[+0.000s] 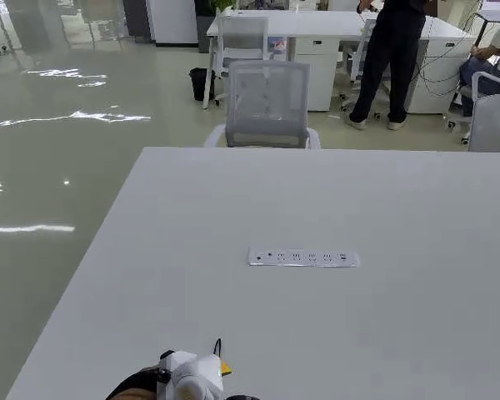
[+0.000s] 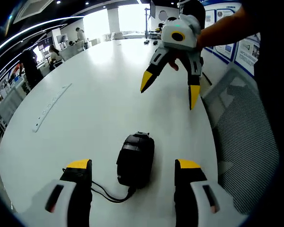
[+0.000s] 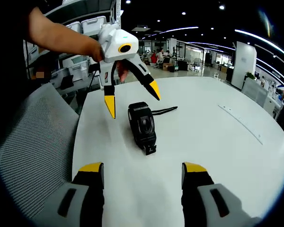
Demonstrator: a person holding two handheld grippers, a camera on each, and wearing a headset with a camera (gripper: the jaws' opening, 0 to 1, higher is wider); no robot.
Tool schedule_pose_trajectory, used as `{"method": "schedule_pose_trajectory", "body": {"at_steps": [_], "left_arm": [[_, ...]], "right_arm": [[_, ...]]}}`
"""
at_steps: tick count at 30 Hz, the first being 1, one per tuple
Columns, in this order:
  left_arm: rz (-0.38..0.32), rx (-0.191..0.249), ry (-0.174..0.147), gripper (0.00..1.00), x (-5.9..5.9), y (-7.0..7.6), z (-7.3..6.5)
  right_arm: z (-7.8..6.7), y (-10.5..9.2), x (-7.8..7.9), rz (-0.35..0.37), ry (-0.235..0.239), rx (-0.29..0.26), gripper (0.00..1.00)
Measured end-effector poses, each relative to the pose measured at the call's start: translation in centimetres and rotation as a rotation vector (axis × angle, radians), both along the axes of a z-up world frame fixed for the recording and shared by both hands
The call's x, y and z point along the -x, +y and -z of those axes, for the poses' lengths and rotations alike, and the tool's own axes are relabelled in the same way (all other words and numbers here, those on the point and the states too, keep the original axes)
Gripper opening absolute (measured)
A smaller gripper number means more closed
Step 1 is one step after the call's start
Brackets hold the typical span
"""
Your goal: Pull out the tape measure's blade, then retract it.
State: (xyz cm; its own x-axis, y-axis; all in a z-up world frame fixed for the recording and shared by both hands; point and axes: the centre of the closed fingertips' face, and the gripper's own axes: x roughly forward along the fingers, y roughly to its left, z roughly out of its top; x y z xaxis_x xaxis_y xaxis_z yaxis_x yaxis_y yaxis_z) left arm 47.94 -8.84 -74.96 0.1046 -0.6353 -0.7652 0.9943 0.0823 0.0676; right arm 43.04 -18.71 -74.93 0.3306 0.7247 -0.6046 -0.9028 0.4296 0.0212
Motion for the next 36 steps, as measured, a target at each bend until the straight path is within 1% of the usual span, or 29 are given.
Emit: {"method": "schedule_pose_trajectory", "body": {"at_steps": [2,3,5,8,10,12,14,17,18,19,20,22,24,25,29,31,32,33,35,36], "left_arm": [[0.032,-0.019,-0.007,0.63,-0.1,-0.2,0.3],[0.056,-0.033,-0.004,0.61,0.1,-0.4,0.5],[0.076,-0.048,-0.002,0.57,0.1,-0.7,0.7],[0.104,-0.072,-0.007,0.56,0.0,-1.2,1.2],[0.125,-0.089,0.007,0.56,0.2,-1.4,1.5],[0.134,-0.101,0.011,0.55,0.2,-1.4,1.8],[0.145,-0.122,0.014,0.55,0.3,-1.4,2.0],[0.152,-0.141,0.022,0.52,0.2,-1.2,2.4],[0.155,-0.151,0.023,0.51,0.2,-1.2,2.6],[0.153,-0.173,0.021,0.49,0.1,-1.0,2.7],[0.143,-0.206,0.016,0.46,-0.2,-0.6,3.1],[0.148,-0.197,0.016,0.45,-0.2,-0.8,3.2],[0.156,-0.194,0.027,0.44,0.2,-1.0,3.0],[0.162,-0.198,0.028,0.43,0.4,-1.0,3.0],[0.173,-0.210,0.028,0.42,0.5,-1.2,3.3],[0.173,-0.216,0.036,0.39,0.6,-1.4,3.4],[0.179,-0.216,0.033,0.36,0.6,-1.5,3.4],[0.182,-0.220,0.028,0.36,0.5,-1.6,3.7],[0.189,-0.229,0.020,0.38,0.5,-1.6,3.7],[0.190,-0.232,0.023,0.37,0.5,-1.6,3.7]], "right_arm": [[0.3,0.2,-0.3,-0.003,0.006,0.001,0.66],[0.5,0.4,-0.6,-0.005,0.012,0.001,0.65],[0.8,0.8,-0.9,-0.011,0.016,0.003,0.64],[1.3,1.3,-1.5,-0.020,0.017,0.010,0.63],[1.4,1.6,-1.9,-0.029,0.018,0.015,0.61],[1.5,1.9,-2.0,-0.041,0.019,0.018,0.60],[1.7,2.2,-2.3,-0.062,0.016,0.026,0.57],[2.0,2.5,-2.5,-0.087,0.011,0.046,0.56],[2.2,2.7,-2.6,-0.106,0.010,0.060,0.56],[2.4,2.8,-2.6,-0.116,0.007,0.069,0.55],[2.6,3.0,-2.5,-0.140,0.002,0.090,0.54],[3.1,3.2,-2.5,-0.158,0.005,0.102,0.52],[3.7,3.6,-2.5,-0.176,0.006,0.113,0.50],[4.0,3.8,-2.6,-0.184,0.012,0.122,0.50],[4.6,4.5,-2.8,-0.206,0.012,0.134,0.48],[5.0,4.7,-2.8,-0.233,0.006,0.156,0.46],[5.0,4.7,-2.8,-0.247,0.002,0.163,0.45],[5.2,4.9,-2.8,-0.260,0.002,0.169,0.44],[5.2,5.1,-2.9,-0.264,0.007,0.166,0.43],[5.4,5.3,-3.0,-0.259,0.022,0.155,0.42]]}}
